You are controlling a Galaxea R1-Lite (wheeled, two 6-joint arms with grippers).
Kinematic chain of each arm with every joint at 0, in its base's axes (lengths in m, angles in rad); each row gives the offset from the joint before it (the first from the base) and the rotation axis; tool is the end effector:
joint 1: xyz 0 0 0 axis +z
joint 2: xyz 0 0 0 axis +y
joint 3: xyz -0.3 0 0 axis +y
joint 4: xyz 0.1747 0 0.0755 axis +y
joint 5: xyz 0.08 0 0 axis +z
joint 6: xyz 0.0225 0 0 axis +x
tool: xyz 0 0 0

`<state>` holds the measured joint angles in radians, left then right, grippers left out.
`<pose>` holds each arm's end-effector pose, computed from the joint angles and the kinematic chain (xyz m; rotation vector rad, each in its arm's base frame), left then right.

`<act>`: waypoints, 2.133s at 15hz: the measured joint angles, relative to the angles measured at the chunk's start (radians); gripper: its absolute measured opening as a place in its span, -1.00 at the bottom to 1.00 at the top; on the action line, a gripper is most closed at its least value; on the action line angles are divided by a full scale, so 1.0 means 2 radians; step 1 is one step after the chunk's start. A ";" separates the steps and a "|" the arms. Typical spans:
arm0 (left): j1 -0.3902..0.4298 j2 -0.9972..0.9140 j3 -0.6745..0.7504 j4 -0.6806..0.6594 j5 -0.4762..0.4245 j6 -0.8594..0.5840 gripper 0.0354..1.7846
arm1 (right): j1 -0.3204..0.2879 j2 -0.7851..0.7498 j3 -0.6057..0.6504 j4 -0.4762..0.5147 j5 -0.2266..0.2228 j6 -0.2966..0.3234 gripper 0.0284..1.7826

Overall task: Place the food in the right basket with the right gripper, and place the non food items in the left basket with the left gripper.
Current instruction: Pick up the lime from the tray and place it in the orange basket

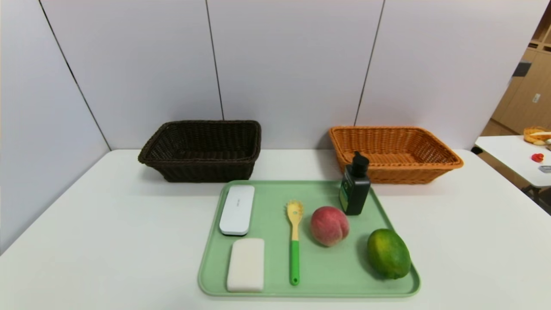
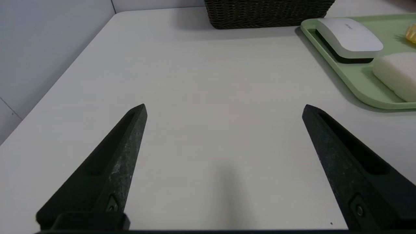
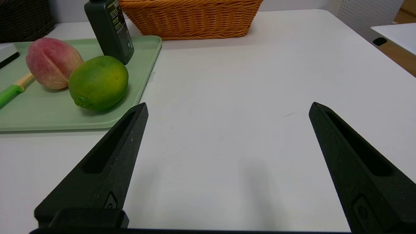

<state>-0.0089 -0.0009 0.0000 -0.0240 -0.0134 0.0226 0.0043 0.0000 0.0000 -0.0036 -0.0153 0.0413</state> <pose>-0.0229 -0.0001 0.0779 0.0227 -0.0252 -0.0220 -0.0228 -0.0004 0.0759 0.0413 -0.0038 -0.0109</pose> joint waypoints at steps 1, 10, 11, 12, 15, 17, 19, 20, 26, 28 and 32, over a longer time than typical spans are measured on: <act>0.000 0.000 0.000 0.000 0.000 0.000 0.89 | 0.000 0.000 0.000 0.000 0.000 0.000 0.92; 0.000 0.000 0.000 0.000 -0.001 0.000 0.89 | 0.000 0.019 -0.001 0.003 0.000 -0.002 0.92; 0.000 0.000 0.000 0.000 -0.001 0.000 0.89 | 0.000 0.023 -0.002 0.004 0.000 -0.002 0.92; 0.000 0.000 0.000 0.000 -0.001 0.002 0.89 | 0.000 0.025 -0.006 0.005 0.001 -0.007 0.92; 0.000 0.000 0.000 0.001 0.002 0.003 0.89 | 0.000 0.062 -0.075 0.043 0.011 -0.018 0.92; 0.000 0.004 -0.028 0.020 -0.001 0.003 0.89 | 0.001 0.131 -0.158 0.083 0.022 -0.020 0.92; 0.000 0.027 -0.101 0.078 -0.002 -0.008 0.89 | 0.002 0.224 -0.249 0.117 0.028 -0.018 0.92; 0.000 0.051 -0.148 0.115 -0.002 -0.018 0.89 | 0.003 0.282 -0.302 0.134 0.030 -0.013 0.92; 0.000 0.321 -0.402 0.257 -0.001 -0.071 0.89 | 0.079 0.615 -0.659 0.346 0.037 0.094 0.92; -0.005 0.427 -0.471 0.267 -0.003 -0.086 0.89 | 0.134 0.706 -0.735 0.447 0.038 0.164 0.92; -0.074 0.592 -0.576 0.276 -0.007 -0.137 0.89 | 0.242 0.831 -0.787 0.545 0.037 0.296 0.92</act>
<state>-0.1568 1.1823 -1.1513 0.5287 -0.0268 -0.2506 0.4887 1.6611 -1.5740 1.0862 0.0589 0.6326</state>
